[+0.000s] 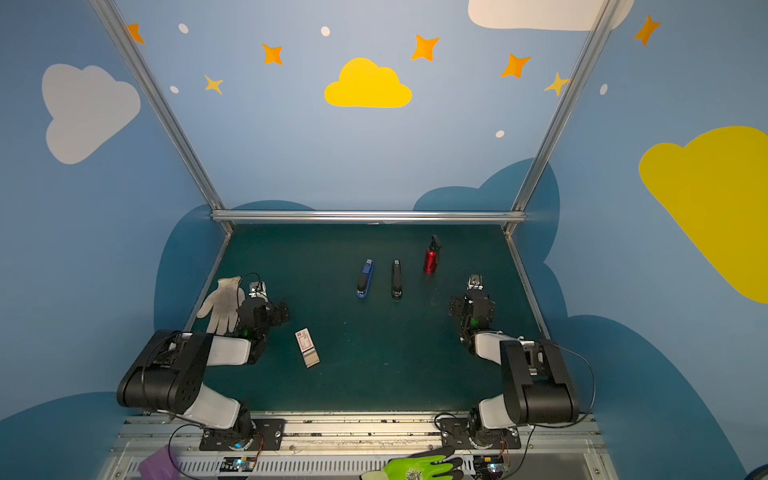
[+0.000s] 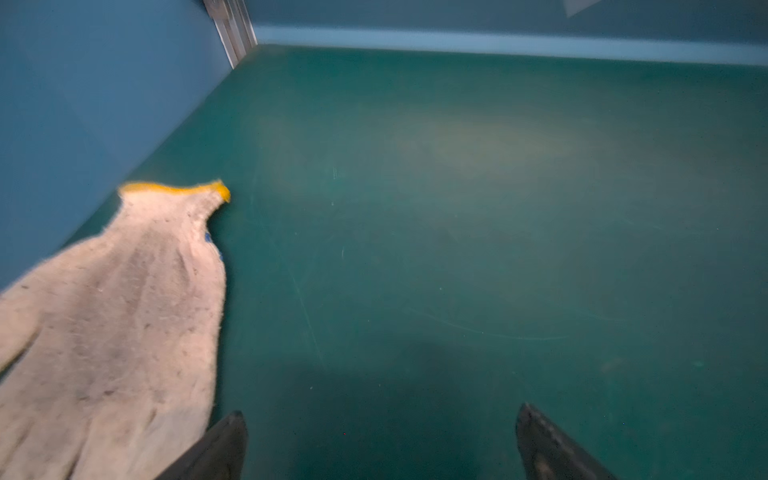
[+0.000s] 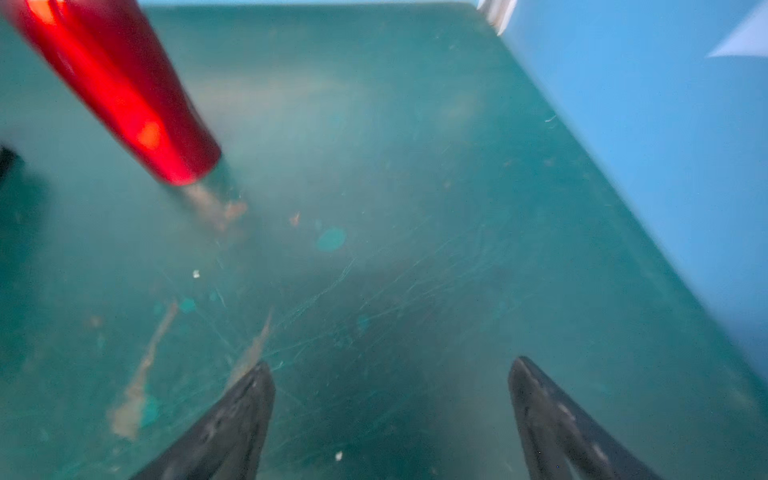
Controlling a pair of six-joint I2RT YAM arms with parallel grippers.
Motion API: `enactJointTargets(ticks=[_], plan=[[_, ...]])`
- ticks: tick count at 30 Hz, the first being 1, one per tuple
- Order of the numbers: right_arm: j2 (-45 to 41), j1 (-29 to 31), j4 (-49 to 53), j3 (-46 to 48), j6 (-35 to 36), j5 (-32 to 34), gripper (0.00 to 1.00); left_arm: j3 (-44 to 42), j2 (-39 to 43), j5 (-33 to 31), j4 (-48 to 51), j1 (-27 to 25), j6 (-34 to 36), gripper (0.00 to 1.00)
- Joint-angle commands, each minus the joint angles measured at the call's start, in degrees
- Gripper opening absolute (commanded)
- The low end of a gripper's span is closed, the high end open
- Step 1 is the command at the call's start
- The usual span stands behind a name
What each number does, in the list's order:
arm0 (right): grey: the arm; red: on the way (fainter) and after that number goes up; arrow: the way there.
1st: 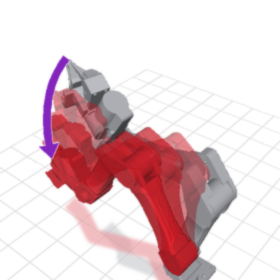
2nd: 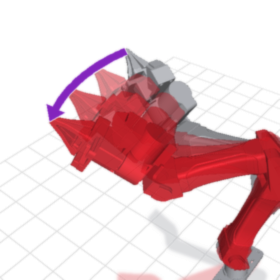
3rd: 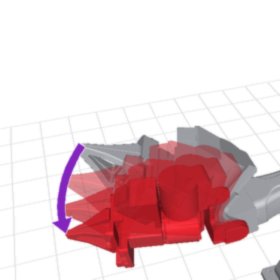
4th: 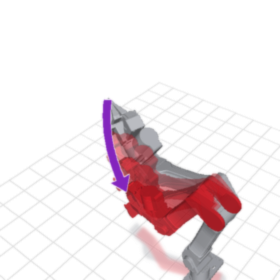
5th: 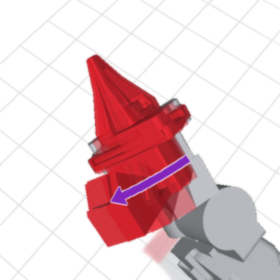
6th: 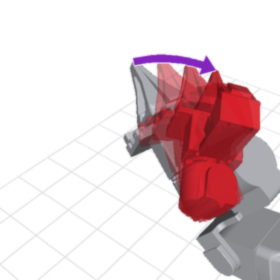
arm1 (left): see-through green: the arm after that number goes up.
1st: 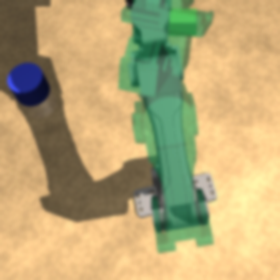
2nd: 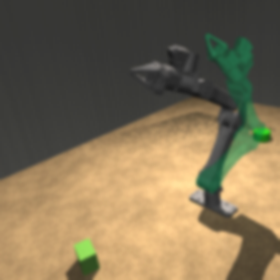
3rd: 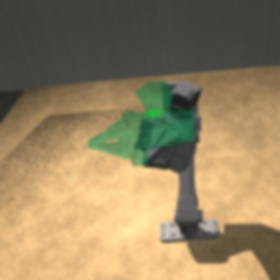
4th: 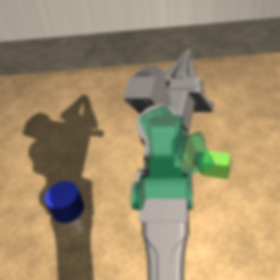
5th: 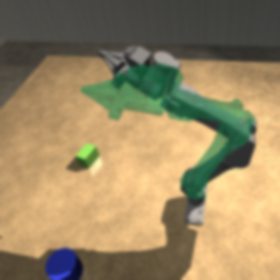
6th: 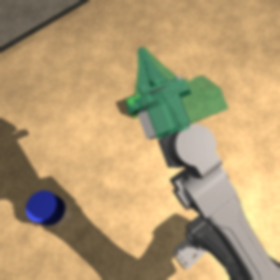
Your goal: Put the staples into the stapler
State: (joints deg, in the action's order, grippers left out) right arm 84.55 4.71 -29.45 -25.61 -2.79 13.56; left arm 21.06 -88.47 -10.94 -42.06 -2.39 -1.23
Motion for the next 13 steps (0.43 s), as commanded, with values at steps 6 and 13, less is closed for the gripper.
enactJointTargets(ticks=[6,13], plan=[[-1.50,-1.47,5.78,-5.43,-1.70,-7.40,0.89,2.41,1.77,3.12,-0.90,2.05,-1.01,1.00],[-1.48,-1.77,6.20,-5.69,-1.71,-8.19,0.89,2.50,1.79,3.12,-0.83,2.09,-0.95,1.00]])
